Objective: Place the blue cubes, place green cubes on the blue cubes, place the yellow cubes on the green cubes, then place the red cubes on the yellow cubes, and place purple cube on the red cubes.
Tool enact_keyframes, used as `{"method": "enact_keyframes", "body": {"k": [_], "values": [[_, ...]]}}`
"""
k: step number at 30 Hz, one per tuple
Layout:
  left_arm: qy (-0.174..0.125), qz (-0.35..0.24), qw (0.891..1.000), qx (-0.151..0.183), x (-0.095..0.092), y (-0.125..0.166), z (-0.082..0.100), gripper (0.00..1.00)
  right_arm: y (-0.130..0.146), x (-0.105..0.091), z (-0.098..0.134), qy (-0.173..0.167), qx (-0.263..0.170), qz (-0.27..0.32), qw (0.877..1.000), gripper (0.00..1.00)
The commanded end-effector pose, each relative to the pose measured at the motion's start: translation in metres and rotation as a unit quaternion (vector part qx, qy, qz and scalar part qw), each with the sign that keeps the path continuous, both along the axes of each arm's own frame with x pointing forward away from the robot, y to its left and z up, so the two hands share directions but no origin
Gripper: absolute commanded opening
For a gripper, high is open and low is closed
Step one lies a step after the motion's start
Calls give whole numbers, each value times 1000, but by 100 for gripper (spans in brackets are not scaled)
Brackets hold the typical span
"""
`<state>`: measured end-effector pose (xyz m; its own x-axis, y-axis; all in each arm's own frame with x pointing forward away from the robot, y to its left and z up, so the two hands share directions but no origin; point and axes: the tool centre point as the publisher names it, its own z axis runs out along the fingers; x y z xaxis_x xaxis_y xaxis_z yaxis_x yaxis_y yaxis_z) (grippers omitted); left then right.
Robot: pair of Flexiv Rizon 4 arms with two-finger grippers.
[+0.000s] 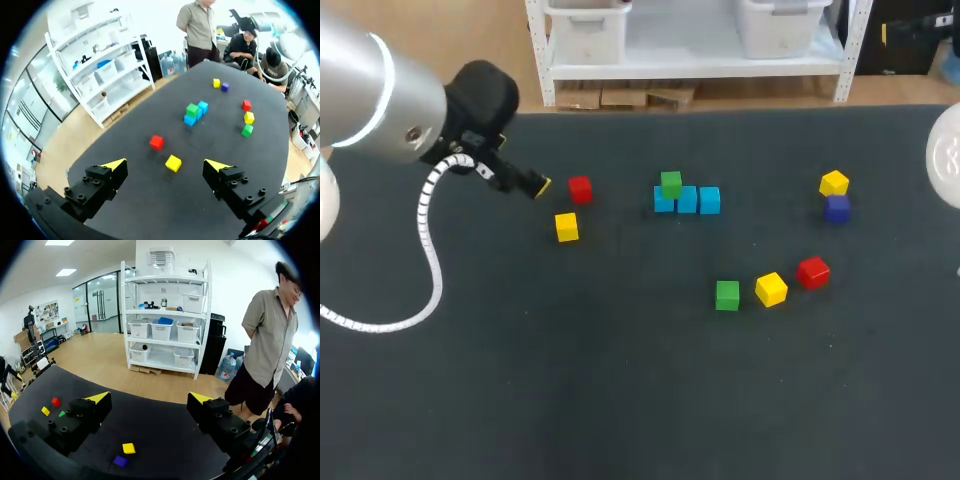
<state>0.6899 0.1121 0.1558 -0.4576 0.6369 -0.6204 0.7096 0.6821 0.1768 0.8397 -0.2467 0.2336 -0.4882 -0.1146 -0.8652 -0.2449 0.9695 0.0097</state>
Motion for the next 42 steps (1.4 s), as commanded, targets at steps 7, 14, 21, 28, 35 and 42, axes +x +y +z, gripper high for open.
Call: {"method": "enact_keyframes", "body": {"k": [7, 14, 21, 28, 35, 42], "values": [[-30, -5, 999, -15, 16, -10, 22, 100, -1, 0, 0, 0, 0, 1, 1000, 100], [-32, 4, 999, -17, 23, -8, 24, 100, -1, 0, 0, 0, 0, 1, 1000, 100], [-28, 12, 999, -18, 20, -7, 23, 100, -1, 0, 0, 0, 0, 1, 1000, 100], [-28, 12, 999, -18, 20, -7, 23, 100, -1, 0, 0, 0, 0, 1, 1000, 100], [-28, 12, 999, -18, 20, -7, 23, 100, -1, 0, 0, 0, 0, 1, 1000, 100], [-28, 12, 999, -18, 20, -7, 23, 100, 5, 0, 0, 36, -60, 27, 997, 100]]}}
